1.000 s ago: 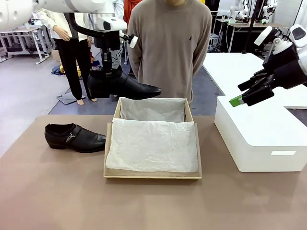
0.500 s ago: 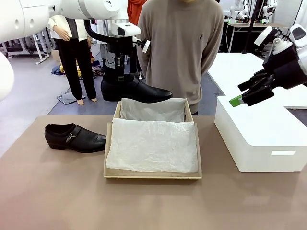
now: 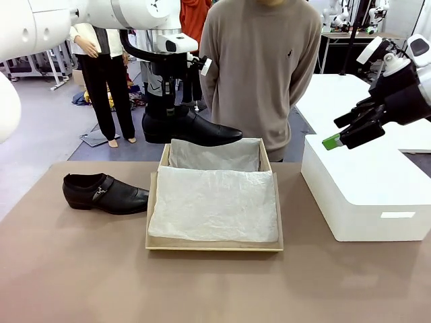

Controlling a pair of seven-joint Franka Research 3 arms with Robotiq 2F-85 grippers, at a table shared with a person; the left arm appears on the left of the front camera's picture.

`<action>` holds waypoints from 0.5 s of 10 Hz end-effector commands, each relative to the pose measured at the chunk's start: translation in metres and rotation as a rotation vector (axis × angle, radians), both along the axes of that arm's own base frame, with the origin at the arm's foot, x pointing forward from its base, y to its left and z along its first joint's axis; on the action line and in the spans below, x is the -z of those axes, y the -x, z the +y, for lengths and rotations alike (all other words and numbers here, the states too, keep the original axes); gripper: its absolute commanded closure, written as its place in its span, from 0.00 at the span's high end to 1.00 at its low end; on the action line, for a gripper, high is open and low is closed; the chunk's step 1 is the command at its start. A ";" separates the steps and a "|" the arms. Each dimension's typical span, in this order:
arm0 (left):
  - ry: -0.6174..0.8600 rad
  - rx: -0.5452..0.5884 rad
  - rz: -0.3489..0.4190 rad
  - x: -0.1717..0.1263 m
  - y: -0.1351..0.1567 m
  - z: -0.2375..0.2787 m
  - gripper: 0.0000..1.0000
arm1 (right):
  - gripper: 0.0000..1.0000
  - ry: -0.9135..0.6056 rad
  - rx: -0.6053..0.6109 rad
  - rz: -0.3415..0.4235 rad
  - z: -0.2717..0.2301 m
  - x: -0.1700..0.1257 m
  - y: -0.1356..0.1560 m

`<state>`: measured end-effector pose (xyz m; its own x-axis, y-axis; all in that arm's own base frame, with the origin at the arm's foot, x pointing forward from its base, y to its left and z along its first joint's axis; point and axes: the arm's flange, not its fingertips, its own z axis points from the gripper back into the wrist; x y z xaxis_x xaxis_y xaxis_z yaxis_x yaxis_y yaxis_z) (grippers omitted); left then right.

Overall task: Pack the shoes into the box.
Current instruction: Place one shoe of the Shoes into the Shoes Box.

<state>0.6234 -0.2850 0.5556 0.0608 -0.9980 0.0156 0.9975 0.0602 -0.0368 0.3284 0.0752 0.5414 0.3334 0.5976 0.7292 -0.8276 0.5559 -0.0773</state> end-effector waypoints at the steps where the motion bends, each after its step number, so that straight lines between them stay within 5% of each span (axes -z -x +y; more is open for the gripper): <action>1: 0.003 -0.013 -0.010 -0.007 0.002 0.001 0.00 | 1.00 -0.013 -0.007 -0.001 0.000 0.000 -0.001; 5: 0.012 0.004 -0.017 0.001 -0.001 -0.003 0.00 | 1.00 -0.013 -0.007 -0.001 0.000 0.000 -0.001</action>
<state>0.6245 -0.2860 0.5527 0.0601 -0.9981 0.0161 0.9975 0.0595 -0.0374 0.3284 0.0752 0.5414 0.3334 0.5976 0.7292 -0.8276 0.5559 -0.0773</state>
